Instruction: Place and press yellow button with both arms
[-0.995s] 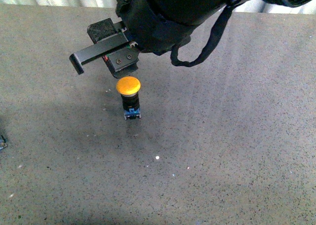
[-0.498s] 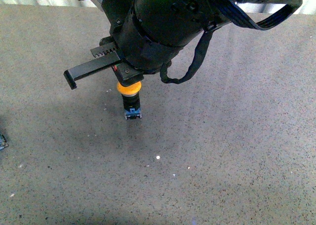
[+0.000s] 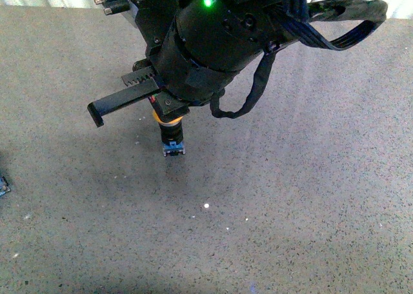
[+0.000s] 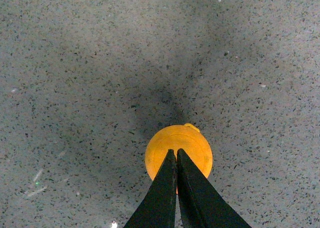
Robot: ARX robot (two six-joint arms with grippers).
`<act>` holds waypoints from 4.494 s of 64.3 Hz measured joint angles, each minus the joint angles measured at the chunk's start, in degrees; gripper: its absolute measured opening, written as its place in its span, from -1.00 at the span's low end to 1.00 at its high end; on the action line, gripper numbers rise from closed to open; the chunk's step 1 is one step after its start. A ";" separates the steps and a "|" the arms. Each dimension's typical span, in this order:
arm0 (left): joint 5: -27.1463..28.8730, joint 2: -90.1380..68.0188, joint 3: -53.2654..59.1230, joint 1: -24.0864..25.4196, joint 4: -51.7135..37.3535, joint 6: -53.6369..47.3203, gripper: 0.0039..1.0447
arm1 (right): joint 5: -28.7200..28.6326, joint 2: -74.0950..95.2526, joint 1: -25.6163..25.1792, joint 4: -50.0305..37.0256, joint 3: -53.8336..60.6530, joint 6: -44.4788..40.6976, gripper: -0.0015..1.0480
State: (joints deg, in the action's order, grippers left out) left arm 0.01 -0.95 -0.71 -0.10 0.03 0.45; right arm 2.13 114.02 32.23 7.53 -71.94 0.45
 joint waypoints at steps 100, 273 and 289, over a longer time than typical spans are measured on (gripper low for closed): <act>0.00 0.00 0.00 0.00 0.00 0.00 -0.98 | -2.19 1.97 -1.51 1.42 -0.68 1.55 -0.97; 0.00 0.00 0.00 0.00 0.00 0.00 -0.98 | -2.03 -95.41 -32.04 -26.18 70.90 -0.24 -0.97; 0.00 0.00 0.00 0.00 0.00 0.00 -0.98 | -2.01 -100.63 -32.04 -21.09 70.90 -0.24 -0.97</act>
State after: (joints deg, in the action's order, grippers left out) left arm 0.01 -0.95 -0.71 -0.10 0.03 0.45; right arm 0.12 13.39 0.19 -13.56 -1.04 0.21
